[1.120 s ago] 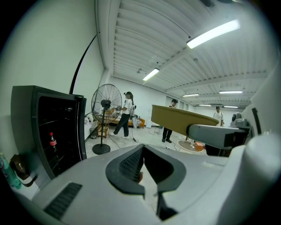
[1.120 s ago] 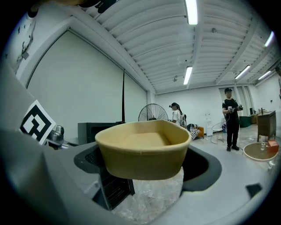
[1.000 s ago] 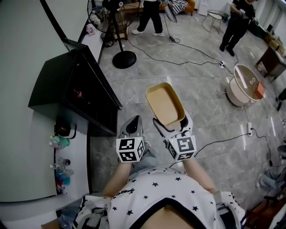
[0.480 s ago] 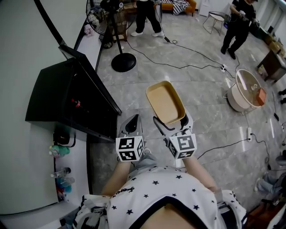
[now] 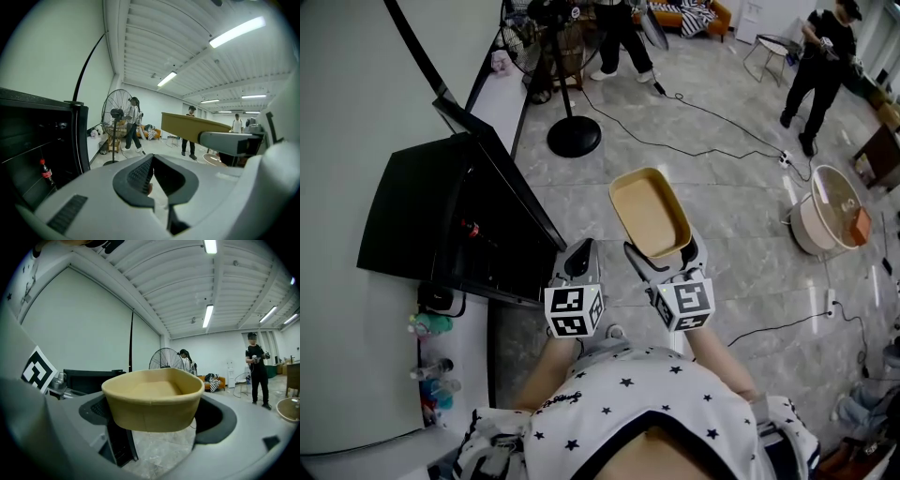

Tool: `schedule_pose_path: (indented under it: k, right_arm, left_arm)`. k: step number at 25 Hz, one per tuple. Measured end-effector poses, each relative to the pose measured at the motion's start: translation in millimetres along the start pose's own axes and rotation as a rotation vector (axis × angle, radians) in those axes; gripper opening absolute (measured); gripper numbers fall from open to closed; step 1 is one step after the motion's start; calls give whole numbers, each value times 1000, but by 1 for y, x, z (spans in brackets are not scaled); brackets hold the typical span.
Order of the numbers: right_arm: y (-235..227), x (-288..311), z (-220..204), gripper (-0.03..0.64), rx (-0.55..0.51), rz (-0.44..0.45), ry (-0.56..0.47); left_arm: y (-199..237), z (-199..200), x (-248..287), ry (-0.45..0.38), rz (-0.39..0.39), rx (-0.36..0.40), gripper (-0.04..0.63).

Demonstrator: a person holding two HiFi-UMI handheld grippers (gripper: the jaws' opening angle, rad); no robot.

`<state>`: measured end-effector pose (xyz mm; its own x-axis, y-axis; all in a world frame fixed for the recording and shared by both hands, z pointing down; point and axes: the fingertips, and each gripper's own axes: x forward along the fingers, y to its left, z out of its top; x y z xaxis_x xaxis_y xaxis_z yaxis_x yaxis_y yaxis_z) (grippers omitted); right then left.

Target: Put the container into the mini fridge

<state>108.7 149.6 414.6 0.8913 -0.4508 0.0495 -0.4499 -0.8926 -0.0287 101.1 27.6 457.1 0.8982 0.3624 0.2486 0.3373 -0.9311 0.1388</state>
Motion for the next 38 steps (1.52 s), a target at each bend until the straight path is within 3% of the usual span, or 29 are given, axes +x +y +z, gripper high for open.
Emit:
schedule_pose_path:
  k: [8,14,27,38]
  right_arm:
    - [11,45,-3,520,10,79,-1]
    - [20,91,1,520,-3,191,-2]
    - [46,212,12,520,-47,549,4]
    - [117,255,3,520,-54,864,29]
  left_arm:
    - [37,3,7,-5,87,-16,12]
    - [70,9,20,-22,195,-56,12]
    - [140,29,50,-99,547,-165,12]
    - [177,21,11,-127,853,-247,12]
